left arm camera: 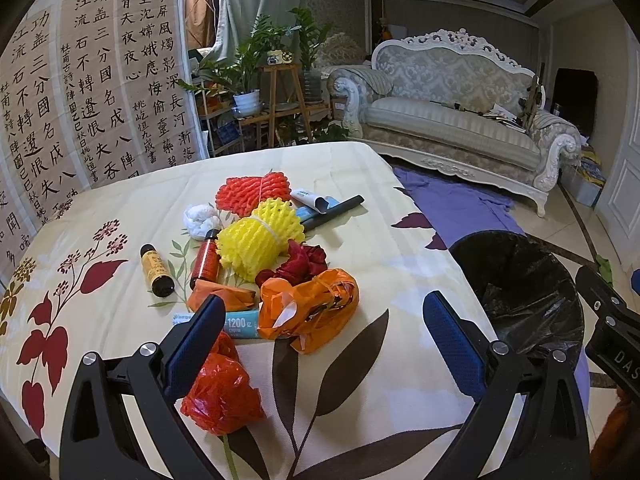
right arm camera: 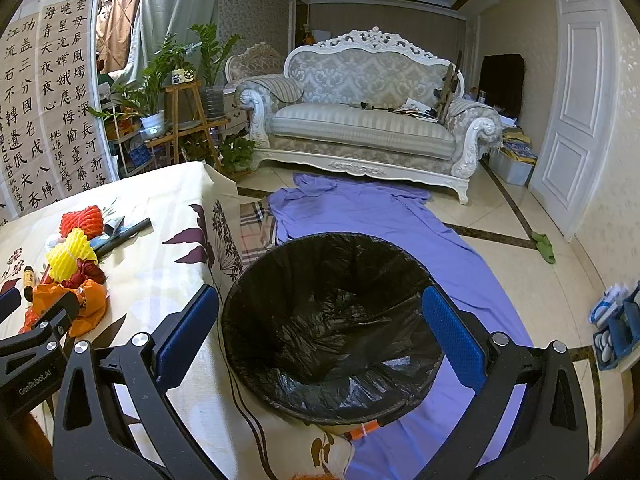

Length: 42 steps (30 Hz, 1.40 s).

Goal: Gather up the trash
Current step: 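Move the left tool toward the red plastic bag on the table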

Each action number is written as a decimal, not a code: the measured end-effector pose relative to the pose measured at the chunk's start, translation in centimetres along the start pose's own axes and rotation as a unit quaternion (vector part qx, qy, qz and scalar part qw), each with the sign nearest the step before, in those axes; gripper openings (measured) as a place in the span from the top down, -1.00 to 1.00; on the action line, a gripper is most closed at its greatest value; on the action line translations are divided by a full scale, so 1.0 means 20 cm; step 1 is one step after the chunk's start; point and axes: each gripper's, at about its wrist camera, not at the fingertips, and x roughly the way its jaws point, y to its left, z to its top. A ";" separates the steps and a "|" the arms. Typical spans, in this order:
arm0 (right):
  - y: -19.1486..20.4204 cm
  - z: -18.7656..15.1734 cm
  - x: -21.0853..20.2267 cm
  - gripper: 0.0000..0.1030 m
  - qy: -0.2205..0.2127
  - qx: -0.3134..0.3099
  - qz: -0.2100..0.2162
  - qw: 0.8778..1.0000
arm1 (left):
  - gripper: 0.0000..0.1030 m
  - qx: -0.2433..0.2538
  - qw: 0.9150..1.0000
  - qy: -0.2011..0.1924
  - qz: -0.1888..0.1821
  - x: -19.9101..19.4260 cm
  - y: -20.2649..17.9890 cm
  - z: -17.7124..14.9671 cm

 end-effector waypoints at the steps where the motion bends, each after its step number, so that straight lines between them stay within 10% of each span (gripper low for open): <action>1: -0.01 0.00 0.00 -0.93 0.000 0.001 0.000 1.000 | -0.87 0.000 1.000 0.000 0.000 0.00 0.00 0.00; 35: 0.05 -0.03 -0.01 -0.93 0.016 -0.012 0.011 1.000 | -0.87 0.012 1.000 0.009 -0.005 -0.05 0.04 -0.05; 42: 0.13 -0.05 -0.05 -0.63 0.026 -0.028 0.038 0.999 | -0.87 -0.004 1.000 0.017 0.017 -0.09 0.20 -0.10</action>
